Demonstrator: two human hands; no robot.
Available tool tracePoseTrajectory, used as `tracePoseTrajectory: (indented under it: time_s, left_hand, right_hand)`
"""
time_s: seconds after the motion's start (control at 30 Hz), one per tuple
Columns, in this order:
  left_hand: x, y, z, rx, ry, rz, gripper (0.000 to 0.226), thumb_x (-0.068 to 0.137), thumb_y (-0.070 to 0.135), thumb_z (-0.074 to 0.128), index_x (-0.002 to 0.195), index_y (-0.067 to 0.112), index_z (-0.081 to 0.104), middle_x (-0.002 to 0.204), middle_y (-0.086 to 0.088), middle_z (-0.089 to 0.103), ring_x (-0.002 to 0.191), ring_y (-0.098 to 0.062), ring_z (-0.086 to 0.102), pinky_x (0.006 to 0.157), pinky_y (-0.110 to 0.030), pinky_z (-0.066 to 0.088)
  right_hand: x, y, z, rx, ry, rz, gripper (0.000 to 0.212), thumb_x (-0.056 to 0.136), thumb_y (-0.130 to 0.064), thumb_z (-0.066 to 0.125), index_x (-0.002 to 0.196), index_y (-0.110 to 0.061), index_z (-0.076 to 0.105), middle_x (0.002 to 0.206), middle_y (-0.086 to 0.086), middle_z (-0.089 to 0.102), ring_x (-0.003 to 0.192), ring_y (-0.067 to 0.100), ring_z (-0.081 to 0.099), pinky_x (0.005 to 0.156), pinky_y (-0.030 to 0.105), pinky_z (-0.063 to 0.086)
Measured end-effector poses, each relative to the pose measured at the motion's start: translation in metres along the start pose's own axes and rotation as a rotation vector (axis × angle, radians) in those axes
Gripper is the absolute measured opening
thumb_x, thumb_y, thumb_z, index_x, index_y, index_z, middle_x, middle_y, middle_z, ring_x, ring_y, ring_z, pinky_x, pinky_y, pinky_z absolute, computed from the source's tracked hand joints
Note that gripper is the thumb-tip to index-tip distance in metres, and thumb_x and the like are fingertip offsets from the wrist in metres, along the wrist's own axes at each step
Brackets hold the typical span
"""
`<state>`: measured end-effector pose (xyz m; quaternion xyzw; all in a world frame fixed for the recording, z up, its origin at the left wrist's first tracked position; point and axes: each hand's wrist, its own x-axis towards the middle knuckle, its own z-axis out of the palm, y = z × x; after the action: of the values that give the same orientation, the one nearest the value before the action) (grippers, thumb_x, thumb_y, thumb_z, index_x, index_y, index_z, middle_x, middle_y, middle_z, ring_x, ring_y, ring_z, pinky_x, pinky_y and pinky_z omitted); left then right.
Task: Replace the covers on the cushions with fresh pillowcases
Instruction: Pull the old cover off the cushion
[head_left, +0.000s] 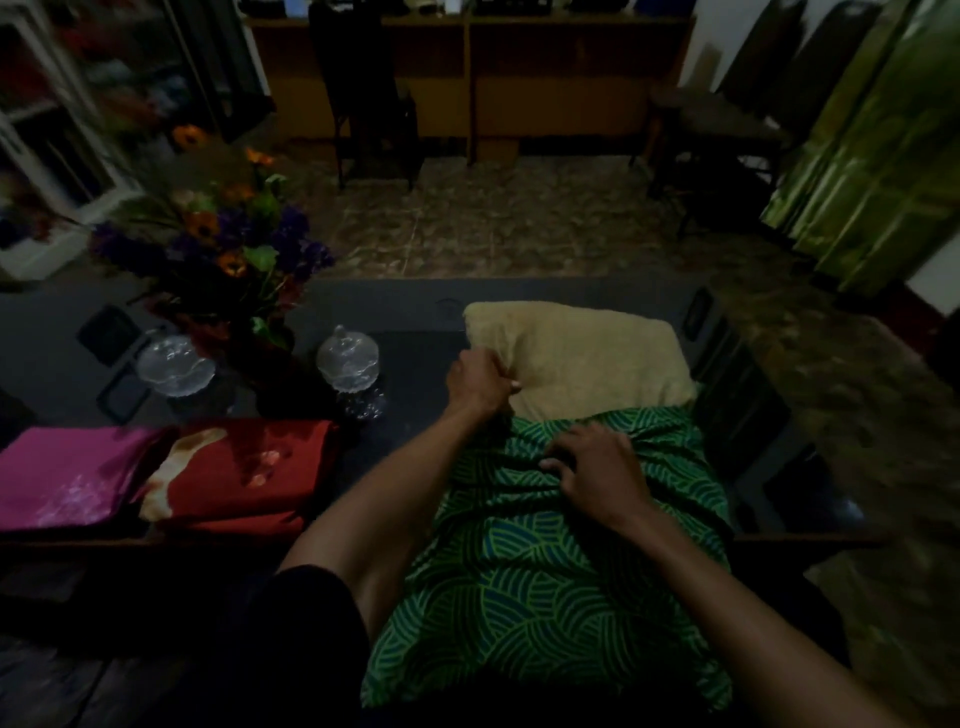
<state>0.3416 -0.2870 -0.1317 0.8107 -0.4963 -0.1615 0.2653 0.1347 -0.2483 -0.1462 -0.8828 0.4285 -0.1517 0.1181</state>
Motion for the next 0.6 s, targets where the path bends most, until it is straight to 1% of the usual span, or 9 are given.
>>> tracePoseTrajectory:
  time_s: [0.1,0.13,0.2,0.27,0.33,0.4,0.43,0.5,0.6]
  left_hand:
    - [0.006,0.003,-0.008,0.01,0.009,0.028,0.028,0.079,0.035,0.083,0.088,0.01,0.074,0.089,-0.011,0.072,0.088,-0.027,0.069,0.074,-0.038,0.057]
    - [0.008,0.004,-0.01,0.023,0.005,0.026,0.029,0.08,0.035,0.083,0.085,0.009,0.072,0.087,-0.011,0.072,0.087,-0.028,0.069,0.073,-0.038,0.057]
    - [0.011,0.009,-0.01,0.082,0.003,0.056,0.026,0.082,0.032,0.079,0.08,0.01,0.065,0.084,-0.008,0.068,0.086,-0.029,0.068,0.068,-0.036,0.054]
    - [0.017,0.026,-0.007,0.103,0.08,0.16,0.015,0.084,0.023,0.072,0.091,0.013,0.064,0.094,-0.008,0.066,0.09,-0.029,0.065,0.073,-0.039,0.054]
    - [0.024,0.054,0.001,0.062,0.113,0.325,0.02,0.084,0.018,0.067,0.104,0.018,0.065,0.106,-0.005,0.063,0.098,-0.026,0.06,0.08,-0.04,0.053]
    - [0.029,0.091,0.017,0.046,0.027,0.494,0.023,0.088,0.02,0.067,0.11,0.022,0.067,0.114,-0.003,0.064,0.105,-0.023,0.059,0.084,-0.037,0.051]
    - [0.028,0.111,0.027,0.059,-0.022,0.557,0.025,0.09,0.023,0.068,0.115,0.022,0.068,0.119,-0.002,0.064,0.108,-0.023,0.059,0.086,-0.037,0.049]
    - [0.024,0.146,0.053,0.111,-0.128,0.637,0.035,0.092,0.031,0.068,0.126,0.022,0.066,0.129,-0.004,0.062,0.116,-0.025,0.059,0.092,-0.038,0.049]
    - [0.021,0.176,0.095,0.335,-0.28,0.645,0.044,0.092,0.038,0.065,0.135,0.025,0.061,0.136,-0.005,0.059,0.122,-0.03,0.055,0.097,-0.044,0.047]
  right_hand:
    - [-0.01,0.005,-0.003,-0.011,-0.151,-0.16,0.01,0.089,-0.032,0.07,0.095,-0.027,0.077,0.101,-0.006,0.069,0.106,0.018,0.059,0.081,0.034,0.03]
    - [-0.015,0.009,-0.006,0.027,-0.176,-0.196,0.012,0.088,-0.035,0.07,0.092,-0.026,0.077,0.097,-0.007,0.069,0.102,0.016,0.059,0.078,0.032,0.03]
    - [-0.02,0.02,-0.016,0.167,-0.184,-0.183,0.024,0.086,-0.048,0.068,0.087,-0.025,0.077,0.088,-0.01,0.068,0.087,0.009,0.061,0.073,0.03,0.039]
    - [-0.018,0.036,-0.026,0.338,-0.063,-0.062,0.029,0.086,-0.055,0.068,0.087,-0.027,0.077,0.083,-0.015,0.069,0.078,0.002,0.062,0.069,0.026,0.049]
    - [-0.011,0.056,-0.034,0.446,0.125,0.117,0.018,0.09,-0.044,0.071,0.093,-0.027,0.077,0.088,-0.015,0.068,0.083,0.002,0.063,0.074,0.022,0.052]
    - [-0.011,0.084,-0.038,0.447,0.284,0.322,0.01,0.094,-0.029,0.069,0.1,-0.023,0.075,0.097,-0.008,0.066,0.092,0.012,0.064,0.081,0.031,0.054]
    - [-0.014,0.098,-0.038,0.43,0.316,0.428,0.01,0.095,-0.025,0.068,0.103,-0.022,0.073,0.102,-0.004,0.065,0.097,0.016,0.063,0.084,0.035,0.054]
    - [-0.022,0.123,-0.036,0.429,0.297,0.616,0.013,0.098,-0.025,0.065,0.109,-0.022,0.069,0.11,0.002,0.063,0.104,0.024,0.062,0.086,0.038,0.053]
    - [-0.037,0.142,-0.023,0.578,0.139,0.807,0.03,0.101,-0.033,0.061,0.126,-0.016,0.062,0.121,0.008,0.064,0.105,0.024,0.06,0.084,0.034,0.048]
